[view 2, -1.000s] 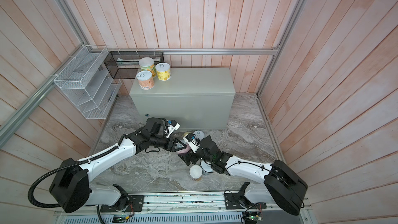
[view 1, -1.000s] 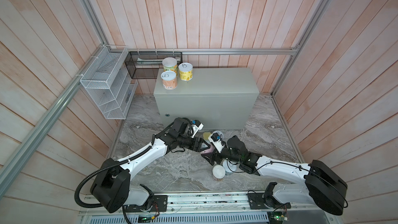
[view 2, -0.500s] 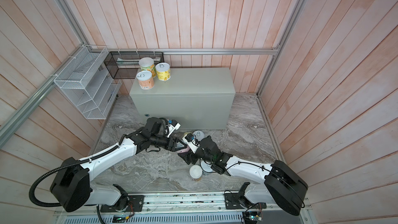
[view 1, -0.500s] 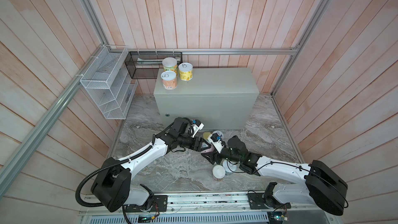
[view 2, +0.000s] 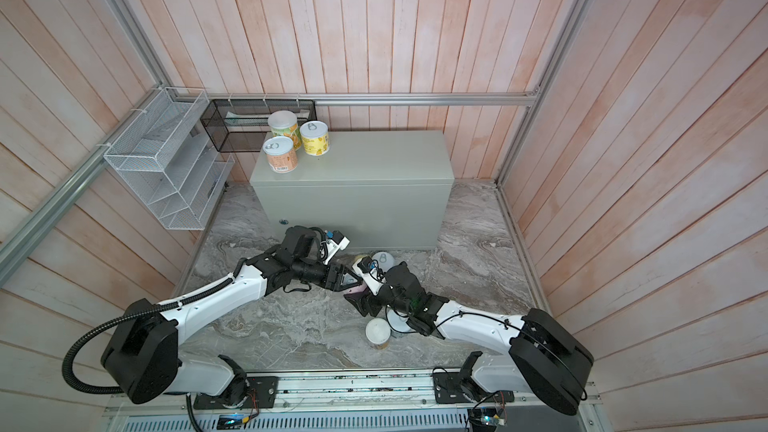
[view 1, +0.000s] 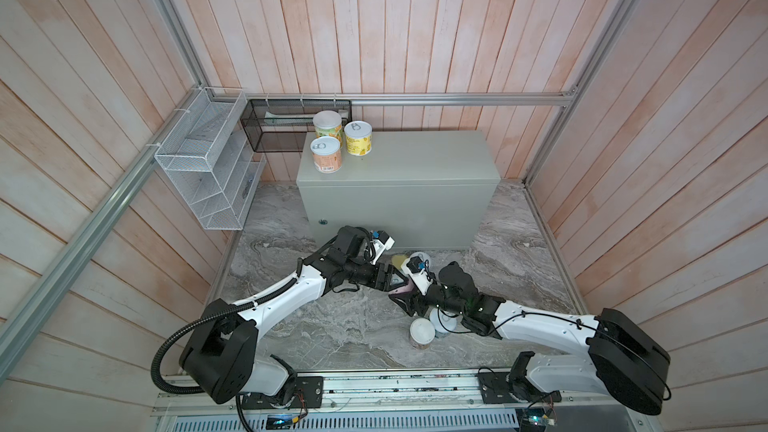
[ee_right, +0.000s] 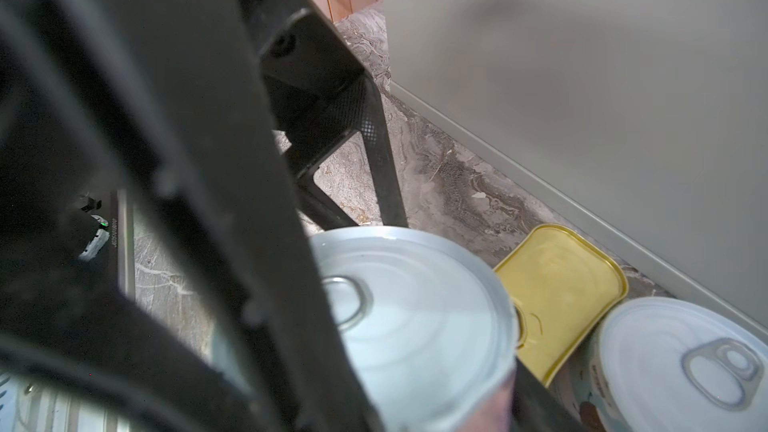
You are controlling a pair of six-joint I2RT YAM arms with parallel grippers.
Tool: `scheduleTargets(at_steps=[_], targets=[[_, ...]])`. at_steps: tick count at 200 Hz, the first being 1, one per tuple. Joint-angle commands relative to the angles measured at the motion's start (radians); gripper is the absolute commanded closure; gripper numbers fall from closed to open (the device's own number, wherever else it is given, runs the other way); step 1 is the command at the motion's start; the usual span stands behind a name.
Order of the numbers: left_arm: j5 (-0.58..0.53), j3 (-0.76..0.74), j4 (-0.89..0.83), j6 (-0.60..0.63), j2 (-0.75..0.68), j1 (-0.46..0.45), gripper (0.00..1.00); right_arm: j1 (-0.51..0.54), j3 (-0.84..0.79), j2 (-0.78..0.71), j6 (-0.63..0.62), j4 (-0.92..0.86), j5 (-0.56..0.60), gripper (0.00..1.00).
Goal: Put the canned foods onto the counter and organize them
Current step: 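Close the right gripper on the pink can beside the left gripper, then open the left, then carry the pink can up onto the gray cabinet top with the right gripper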
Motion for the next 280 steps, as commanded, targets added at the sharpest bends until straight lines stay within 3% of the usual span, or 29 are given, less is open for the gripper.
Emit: scheduleTargets(at_steps=[1, 85, 130, 194, 231, 280], targets=[[0.018, 0.027, 0.017, -0.002, 0.009, 0.003, 0.00, -0.004, 0.003, -0.007, 0.017, 0.052, 0.041, 0.36], [-0.001, 0.019, 0.007, -0.002, 0.002, 0.047, 0.00, -0.007, 0.006, -0.010, 0.040, 0.068, 0.098, 0.37], [-0.040, -0.091, 0.163, -0.097, -0.084, 0.063, 0.00, -0.008, -0.008, -0.027, 0.070, 0.071, 0.166, 0.37], [-0.178, -0.195, 0.300, -0.169, -0.203, 0.065, 0.00, -0.010, -0.002, -0.147, 0.083, -0.003, 0.230, 0.37], [-0.255, -0.257, 0.315, -0.146, -0.299, 0.063, 0.00, -0.013, -0.001, -0.247, 0.094, -0.069, 0.234, 0.37], [-0.413, -0.424, 0.463, -0.127, -0.438, 0.063, 0.00, -0.021, -0.023, -0.437, 0.107, -0.108, 0.268, 0.36]])
